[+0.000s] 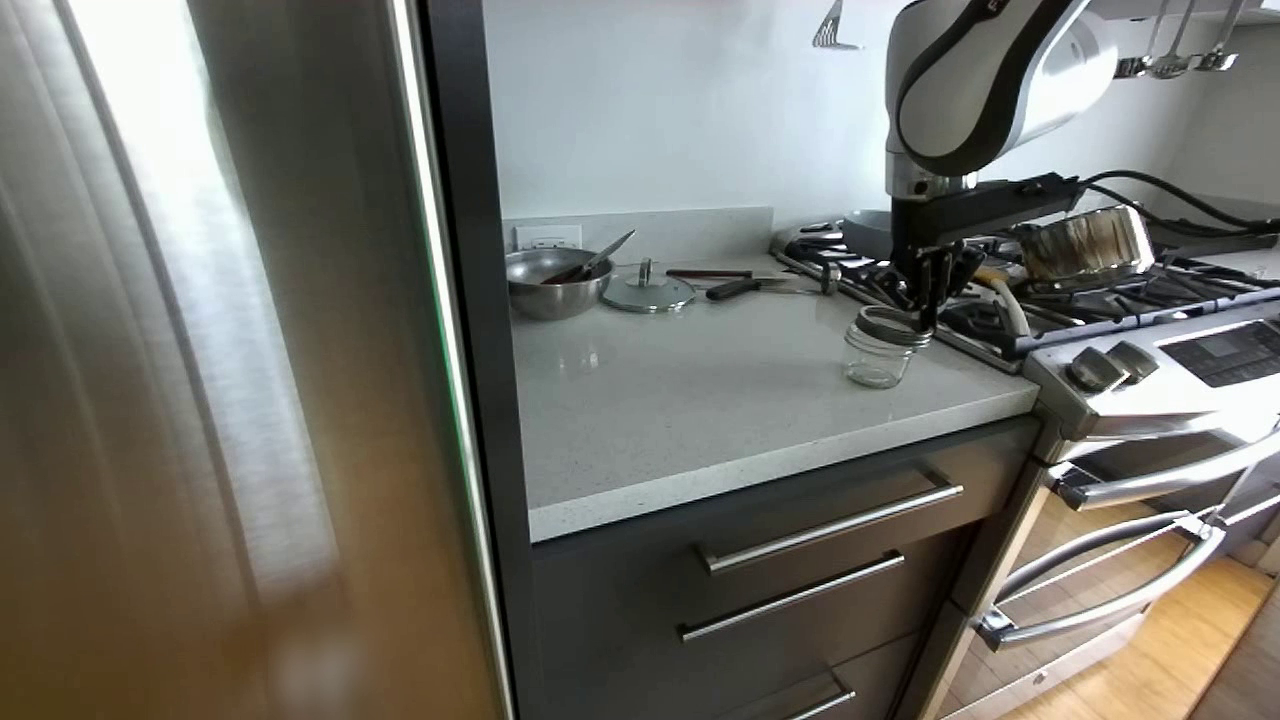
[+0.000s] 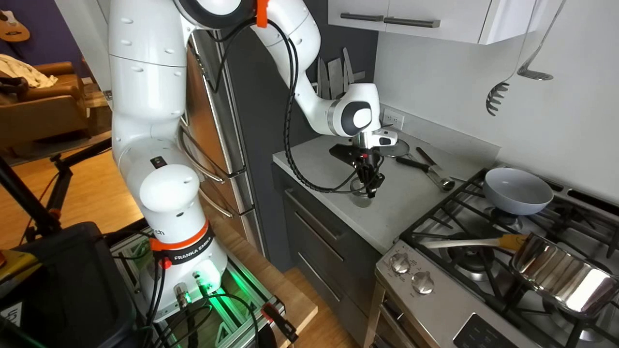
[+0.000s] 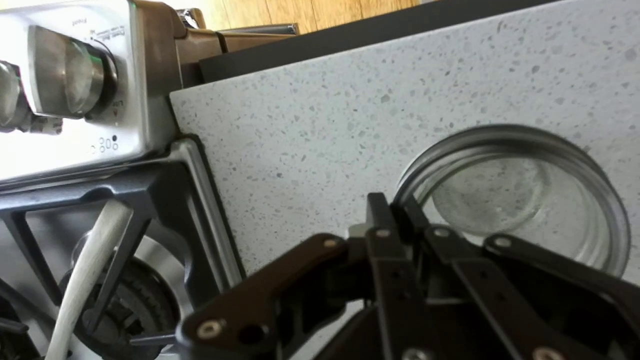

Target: Pick up the mason jar lid and place it on the clear jar

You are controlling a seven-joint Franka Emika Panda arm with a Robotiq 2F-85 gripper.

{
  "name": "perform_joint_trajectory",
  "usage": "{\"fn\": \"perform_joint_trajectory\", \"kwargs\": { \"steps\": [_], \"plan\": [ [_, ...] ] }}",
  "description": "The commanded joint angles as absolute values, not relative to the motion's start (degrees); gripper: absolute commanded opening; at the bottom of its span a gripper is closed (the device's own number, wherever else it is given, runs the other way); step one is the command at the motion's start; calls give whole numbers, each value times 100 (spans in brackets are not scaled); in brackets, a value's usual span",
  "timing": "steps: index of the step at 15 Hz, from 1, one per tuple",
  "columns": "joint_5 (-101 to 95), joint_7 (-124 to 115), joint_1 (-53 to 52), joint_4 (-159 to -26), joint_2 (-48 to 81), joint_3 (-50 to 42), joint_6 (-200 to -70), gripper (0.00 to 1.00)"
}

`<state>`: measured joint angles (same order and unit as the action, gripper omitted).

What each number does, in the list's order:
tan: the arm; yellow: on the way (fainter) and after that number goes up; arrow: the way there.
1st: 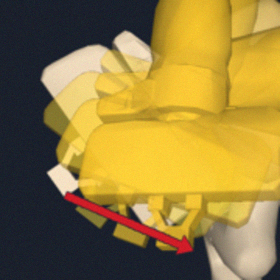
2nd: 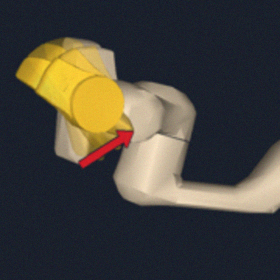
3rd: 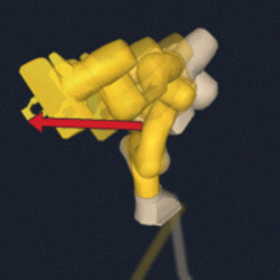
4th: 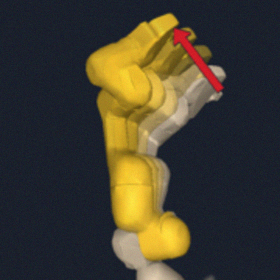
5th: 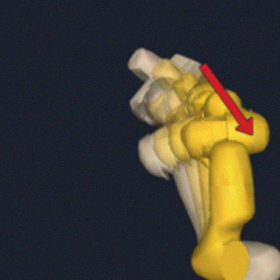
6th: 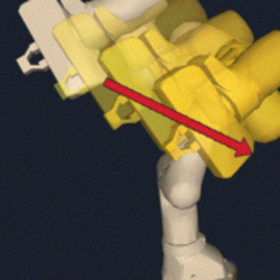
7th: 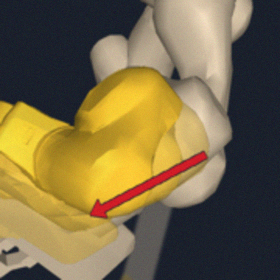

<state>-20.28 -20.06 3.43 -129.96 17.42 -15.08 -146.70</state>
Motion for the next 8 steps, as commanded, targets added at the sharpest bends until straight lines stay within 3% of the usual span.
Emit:
{"fn": "perform_joint_trajectory", "kwargs": {
  "steps": [1, 8],
  "plan": [
    [-2076, -2061, 255, -12882, 1806, -1524, -14451, 2],
    [-2192, -2146, 175, -12867, 1725, -1547, -14265, 2]
  ]
}}
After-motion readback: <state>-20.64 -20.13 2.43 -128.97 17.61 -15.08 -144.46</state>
